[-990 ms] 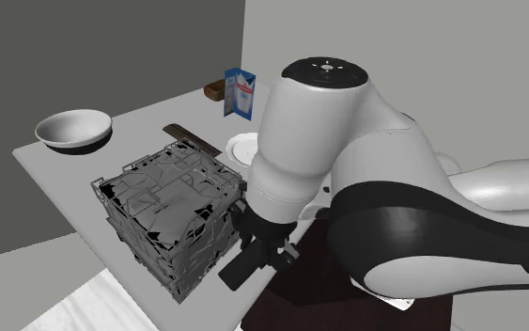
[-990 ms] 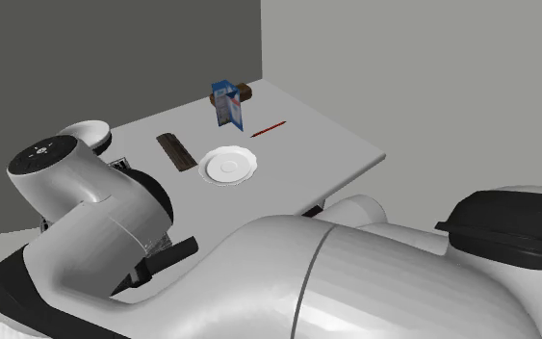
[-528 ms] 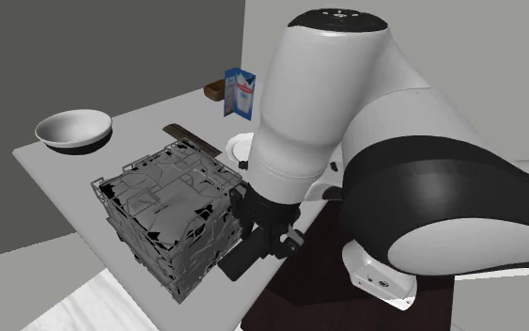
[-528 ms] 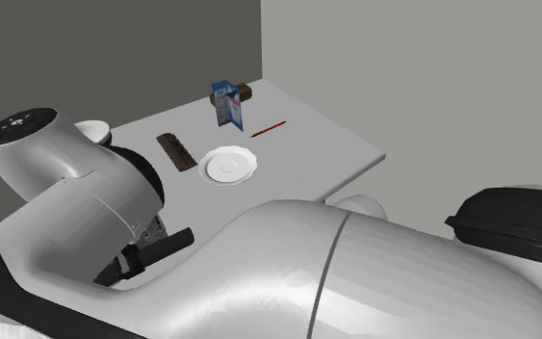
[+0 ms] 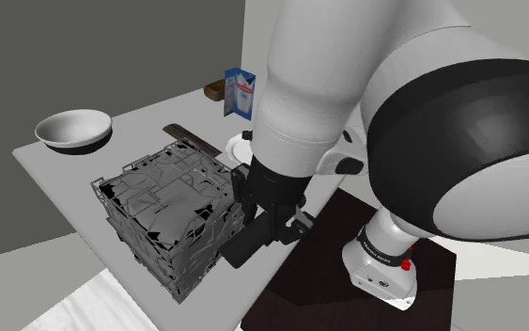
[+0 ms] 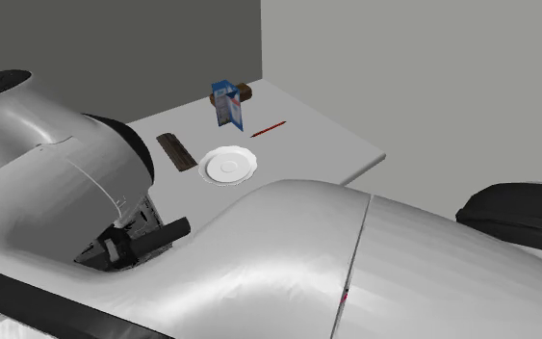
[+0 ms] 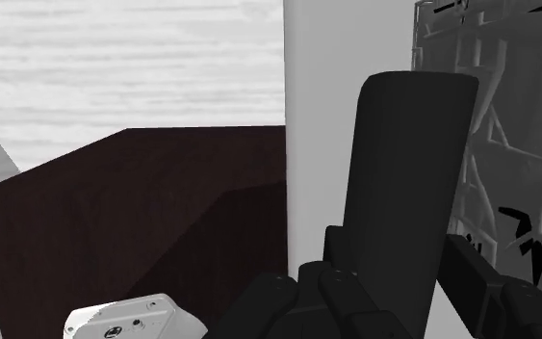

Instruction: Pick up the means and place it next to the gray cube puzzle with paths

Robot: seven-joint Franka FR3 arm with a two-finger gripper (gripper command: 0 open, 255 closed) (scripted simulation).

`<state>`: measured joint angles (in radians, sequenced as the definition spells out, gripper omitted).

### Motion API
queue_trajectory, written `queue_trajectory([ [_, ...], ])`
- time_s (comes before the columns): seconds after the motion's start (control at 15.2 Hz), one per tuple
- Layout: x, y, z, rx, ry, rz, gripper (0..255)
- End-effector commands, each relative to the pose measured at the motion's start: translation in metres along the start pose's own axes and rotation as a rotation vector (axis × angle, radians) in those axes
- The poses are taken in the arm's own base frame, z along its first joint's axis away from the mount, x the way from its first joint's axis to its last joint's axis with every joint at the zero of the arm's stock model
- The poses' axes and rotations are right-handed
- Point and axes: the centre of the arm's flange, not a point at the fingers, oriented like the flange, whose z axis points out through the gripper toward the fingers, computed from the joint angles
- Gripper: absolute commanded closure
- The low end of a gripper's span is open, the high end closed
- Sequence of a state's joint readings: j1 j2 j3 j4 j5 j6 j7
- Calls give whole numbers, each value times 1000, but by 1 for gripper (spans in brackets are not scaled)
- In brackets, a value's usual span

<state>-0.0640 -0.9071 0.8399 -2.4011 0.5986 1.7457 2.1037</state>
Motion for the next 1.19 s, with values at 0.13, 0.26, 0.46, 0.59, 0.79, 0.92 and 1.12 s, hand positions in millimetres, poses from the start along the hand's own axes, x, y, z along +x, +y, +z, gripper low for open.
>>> queue_trajectory([
  [0.13,0,-1,-22,0,0,0,255],
  [0.26,0,-2,-32,0,0,0,255],
  [0.46,0,-3,-48,0,0,0,255],
  [0.59,0,-4,-58,0,0,0,255],
  [0.79,-1,-5,-74,0,0,0,255],
  [0.92,-1,-6,-85,0,0,0,255],
  [1.12,9,-15,-90,0,0,0,255],
])
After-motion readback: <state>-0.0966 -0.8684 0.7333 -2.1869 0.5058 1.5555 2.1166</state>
